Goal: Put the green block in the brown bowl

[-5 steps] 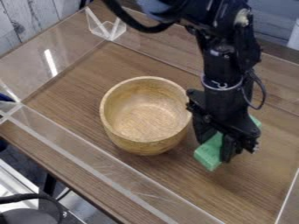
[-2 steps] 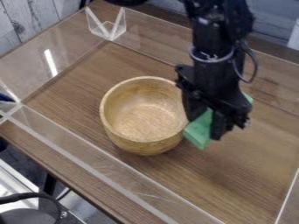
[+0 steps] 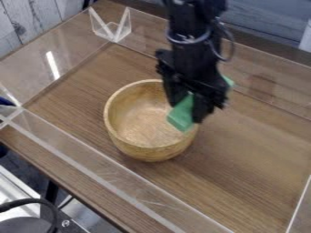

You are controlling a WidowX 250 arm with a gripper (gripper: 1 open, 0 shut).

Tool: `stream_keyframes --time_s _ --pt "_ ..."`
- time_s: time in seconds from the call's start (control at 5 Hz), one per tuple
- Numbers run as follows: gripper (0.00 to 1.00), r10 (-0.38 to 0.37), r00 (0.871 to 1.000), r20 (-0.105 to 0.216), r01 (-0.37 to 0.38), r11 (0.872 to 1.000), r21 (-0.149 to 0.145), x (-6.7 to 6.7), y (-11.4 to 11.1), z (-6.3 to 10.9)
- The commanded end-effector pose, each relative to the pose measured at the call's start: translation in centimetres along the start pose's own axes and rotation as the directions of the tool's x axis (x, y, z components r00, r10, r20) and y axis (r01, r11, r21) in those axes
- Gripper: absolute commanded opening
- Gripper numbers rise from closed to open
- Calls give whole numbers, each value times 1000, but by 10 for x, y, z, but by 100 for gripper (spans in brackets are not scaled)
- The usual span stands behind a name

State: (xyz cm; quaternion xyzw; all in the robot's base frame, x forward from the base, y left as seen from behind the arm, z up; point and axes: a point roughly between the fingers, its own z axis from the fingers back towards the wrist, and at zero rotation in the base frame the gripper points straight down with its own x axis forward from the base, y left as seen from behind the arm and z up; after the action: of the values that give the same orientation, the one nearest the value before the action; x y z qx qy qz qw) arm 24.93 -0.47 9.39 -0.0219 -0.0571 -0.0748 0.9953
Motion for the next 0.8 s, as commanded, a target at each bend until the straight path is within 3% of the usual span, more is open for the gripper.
stream_keyframes --time_s 0.0,0.6 --pt "0 10 1000 25 -11 1000 23 4 23 7" --pt "0 9 999 -30 -8 999 36 -12 29 -15"
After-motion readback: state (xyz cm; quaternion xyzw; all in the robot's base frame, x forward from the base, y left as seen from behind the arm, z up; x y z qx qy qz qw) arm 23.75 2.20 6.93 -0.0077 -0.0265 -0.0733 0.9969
